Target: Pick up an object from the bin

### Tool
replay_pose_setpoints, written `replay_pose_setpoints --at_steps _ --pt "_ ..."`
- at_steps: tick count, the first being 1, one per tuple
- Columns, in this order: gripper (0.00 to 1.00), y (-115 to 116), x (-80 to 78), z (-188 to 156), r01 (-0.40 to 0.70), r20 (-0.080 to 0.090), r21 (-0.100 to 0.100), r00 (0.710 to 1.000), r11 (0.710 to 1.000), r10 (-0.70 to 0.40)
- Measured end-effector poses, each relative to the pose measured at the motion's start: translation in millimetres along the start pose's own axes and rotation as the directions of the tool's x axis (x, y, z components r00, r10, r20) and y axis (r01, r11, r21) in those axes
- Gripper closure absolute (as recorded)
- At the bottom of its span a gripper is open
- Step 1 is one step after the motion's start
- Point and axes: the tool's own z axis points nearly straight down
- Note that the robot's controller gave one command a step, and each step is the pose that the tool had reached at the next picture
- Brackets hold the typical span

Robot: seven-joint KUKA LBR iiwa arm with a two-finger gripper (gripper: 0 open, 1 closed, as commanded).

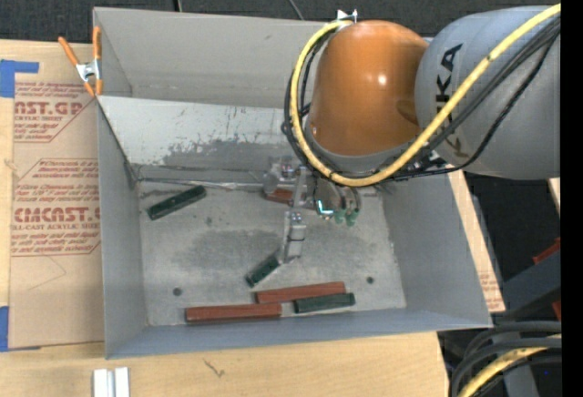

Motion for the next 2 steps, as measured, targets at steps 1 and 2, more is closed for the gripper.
replay_pose_setpoints --at_steps 1,2 --pt "0.00 -1 -1.6 -4 -0.001 0.008 -0.001 1.000 1.000 0.001" --pt "0.00 -2 5.0 39 0.068 0.014 0.000 0.998 0.998 -0.068"
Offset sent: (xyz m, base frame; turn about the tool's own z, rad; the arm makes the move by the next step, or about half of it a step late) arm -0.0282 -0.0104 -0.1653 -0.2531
